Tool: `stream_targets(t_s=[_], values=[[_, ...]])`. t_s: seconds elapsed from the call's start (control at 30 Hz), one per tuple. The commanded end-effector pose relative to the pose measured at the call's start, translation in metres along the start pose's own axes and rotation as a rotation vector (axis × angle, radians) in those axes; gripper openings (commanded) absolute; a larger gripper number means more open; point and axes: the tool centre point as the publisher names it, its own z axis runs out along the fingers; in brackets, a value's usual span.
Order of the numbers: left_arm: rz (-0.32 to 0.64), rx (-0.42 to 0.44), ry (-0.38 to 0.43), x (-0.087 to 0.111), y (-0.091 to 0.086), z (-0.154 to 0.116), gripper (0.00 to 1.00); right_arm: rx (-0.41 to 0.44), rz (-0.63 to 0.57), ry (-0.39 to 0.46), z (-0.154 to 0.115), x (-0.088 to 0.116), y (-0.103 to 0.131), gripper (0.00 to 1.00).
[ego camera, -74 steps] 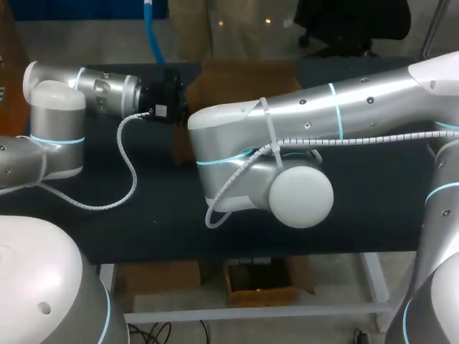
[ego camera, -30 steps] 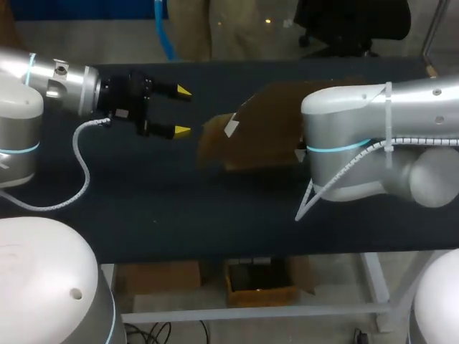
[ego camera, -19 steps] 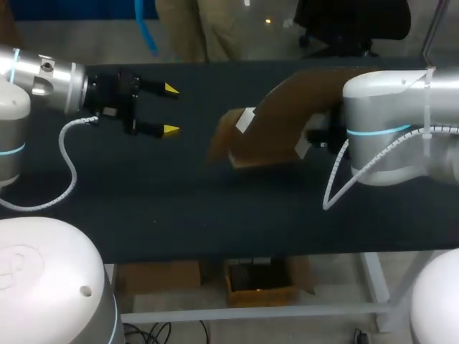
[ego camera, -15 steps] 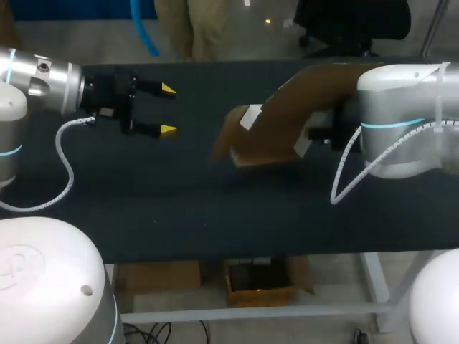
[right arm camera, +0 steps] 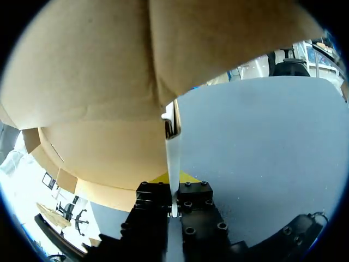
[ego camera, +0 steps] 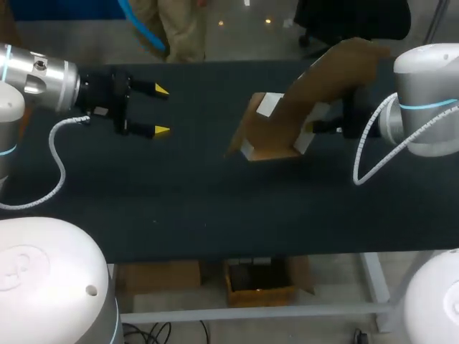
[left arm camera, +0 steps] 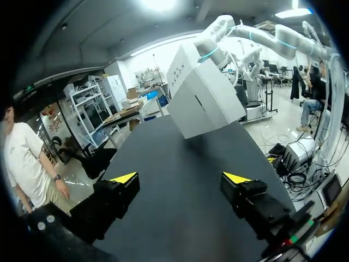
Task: Assemble the packaging by folding the flat box into shape, placing the metal phone stand inside, and closing the box properly
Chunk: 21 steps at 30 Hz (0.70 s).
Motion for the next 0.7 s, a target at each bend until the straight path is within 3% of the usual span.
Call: stream_targets(t_s=[0.03, 0.33, 0.57, 0.7], values=[[-0.002, -0.013, 0.007, -0.003, 0.001, -0.008, 1.00, 0.391, 0.012, -0.040, -0.006, 0.004, 0.006, 0.00], [-0.011, -0.040, 0.008, -0.005, 0.008, -0.011, 1.00, 0.562, 0.042, -0.103, -0.005, 0.007, 0.006, 0.00], [-0.036, -0.081, 0.045, -0.004, 0.015, -0.019, 1.00, 0.688, 0.077, -0.075, -0.002, 0.005, -0.003, 0.00], [-0.036, -0.081, 0.045, -0.004, 0.015, -0.019, 1.00, 0.699, 0.073, -0.090, -0.002, 0.005, -0.005, 0.00]])
